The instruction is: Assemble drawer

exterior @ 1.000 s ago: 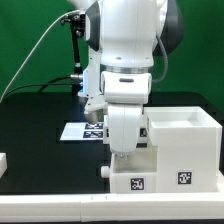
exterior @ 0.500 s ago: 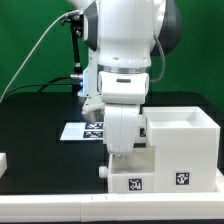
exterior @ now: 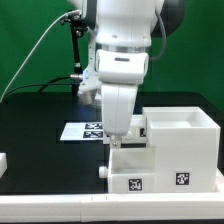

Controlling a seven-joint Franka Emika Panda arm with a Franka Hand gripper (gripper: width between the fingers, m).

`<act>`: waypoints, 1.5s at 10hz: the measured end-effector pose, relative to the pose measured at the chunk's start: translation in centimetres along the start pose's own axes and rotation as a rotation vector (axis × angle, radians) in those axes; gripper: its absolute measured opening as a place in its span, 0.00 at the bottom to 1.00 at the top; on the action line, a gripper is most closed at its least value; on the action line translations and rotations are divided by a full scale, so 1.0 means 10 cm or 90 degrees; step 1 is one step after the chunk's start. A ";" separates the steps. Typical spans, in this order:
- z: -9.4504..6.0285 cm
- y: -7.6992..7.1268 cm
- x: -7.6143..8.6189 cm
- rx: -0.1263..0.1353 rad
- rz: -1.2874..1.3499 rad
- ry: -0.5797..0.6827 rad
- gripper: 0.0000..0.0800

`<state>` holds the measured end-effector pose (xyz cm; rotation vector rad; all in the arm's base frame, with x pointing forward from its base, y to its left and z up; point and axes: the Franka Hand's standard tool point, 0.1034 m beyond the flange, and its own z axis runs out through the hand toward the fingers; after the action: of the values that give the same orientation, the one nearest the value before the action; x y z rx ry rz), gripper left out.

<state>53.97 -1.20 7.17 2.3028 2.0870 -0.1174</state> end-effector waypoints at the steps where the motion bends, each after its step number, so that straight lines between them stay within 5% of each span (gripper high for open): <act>1: -0.03 0.03 -0.12 0.003 -0.002 -0.003 0.72; 3: 0.17 0.05 -0.34 0.020 -0.001 -0.006 0.81; 6: 0.53 -0.07 -0.24 0.023 0.001 0.006 0.81; 9: 0.46 -0.06 0.08 0.017 0.023 0.015 0.81; 15: 0.47 -0.16 0.42 0.014 0.059 0.023 0.81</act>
Offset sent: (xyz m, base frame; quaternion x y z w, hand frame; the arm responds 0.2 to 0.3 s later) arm 0.0046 -0.0241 -0.0435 -0.0062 0.0069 -0.0227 0.9997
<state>52.60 2.74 2.24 2.4269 2.0008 -0.0982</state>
